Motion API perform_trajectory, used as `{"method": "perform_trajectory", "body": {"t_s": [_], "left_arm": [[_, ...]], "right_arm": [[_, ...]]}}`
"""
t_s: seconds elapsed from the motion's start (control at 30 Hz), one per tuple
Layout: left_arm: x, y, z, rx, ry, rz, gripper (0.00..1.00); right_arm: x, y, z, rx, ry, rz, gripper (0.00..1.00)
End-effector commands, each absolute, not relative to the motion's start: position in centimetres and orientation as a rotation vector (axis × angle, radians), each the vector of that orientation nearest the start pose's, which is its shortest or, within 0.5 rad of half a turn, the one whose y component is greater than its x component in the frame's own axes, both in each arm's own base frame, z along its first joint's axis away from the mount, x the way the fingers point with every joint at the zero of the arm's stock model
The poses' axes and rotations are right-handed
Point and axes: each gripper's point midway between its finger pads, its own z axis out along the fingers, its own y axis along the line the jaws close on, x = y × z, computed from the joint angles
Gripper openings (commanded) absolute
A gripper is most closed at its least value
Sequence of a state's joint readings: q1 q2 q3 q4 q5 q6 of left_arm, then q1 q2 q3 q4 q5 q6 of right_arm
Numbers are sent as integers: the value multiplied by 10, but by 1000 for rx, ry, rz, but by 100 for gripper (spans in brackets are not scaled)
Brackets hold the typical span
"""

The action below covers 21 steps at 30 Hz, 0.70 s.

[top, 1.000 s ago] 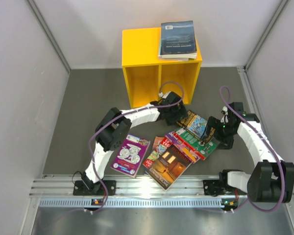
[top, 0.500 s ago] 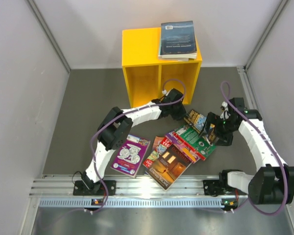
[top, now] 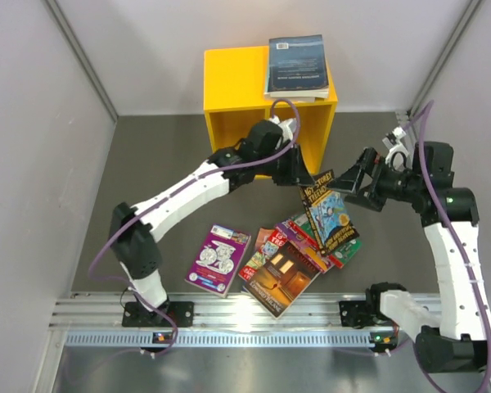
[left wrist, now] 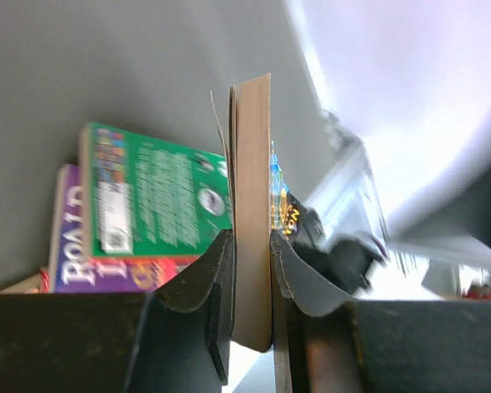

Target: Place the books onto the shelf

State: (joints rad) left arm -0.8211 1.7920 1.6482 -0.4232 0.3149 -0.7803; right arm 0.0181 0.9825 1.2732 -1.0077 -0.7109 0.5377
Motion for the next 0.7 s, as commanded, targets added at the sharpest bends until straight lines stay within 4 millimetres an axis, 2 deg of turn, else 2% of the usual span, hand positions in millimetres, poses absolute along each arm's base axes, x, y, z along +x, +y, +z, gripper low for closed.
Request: {"method": "perform_trajectory", "body": {"t_s": [0.0, 0.03, 0.17, 0.23, 0.33, 0.43, 0.53, 0.67], "left_arm": [[247, -412, 341, 514, 2153, -1353, 0], [233, -405, 355, 548, 2147, -1382, 0], [210, -388, 412, 575, 2036, -1474, 0], [202, -380, 436, 543, 1991, -1521, 0], [187, -373, 462, 527, 1947, -1618, 0], [173, -365, 484, 533, 1894, -1671, 0], [162, -358, 497, 547, 1871, -1713, 0], [149, -350, 502, 542, 1889, -1749, 0]], "right_arm": [[198, 155, 324, 131, 2210, 1295, 100], [201, 158, 318, 159, 2195, 1328, 100], [189, 171, 324, 91, 2112, 1412, 100], [184, 174, 333, 47, 2067, 1420, 100], [183, 172, 333, 37, 2074, 1362, 100], [180, 172, 333, 6, 2080, 1343, 100], [177, 172, 336, -19, 2069, 1330, 100], [175, 170, 336, -17, 2070, 1315, 100]]}}
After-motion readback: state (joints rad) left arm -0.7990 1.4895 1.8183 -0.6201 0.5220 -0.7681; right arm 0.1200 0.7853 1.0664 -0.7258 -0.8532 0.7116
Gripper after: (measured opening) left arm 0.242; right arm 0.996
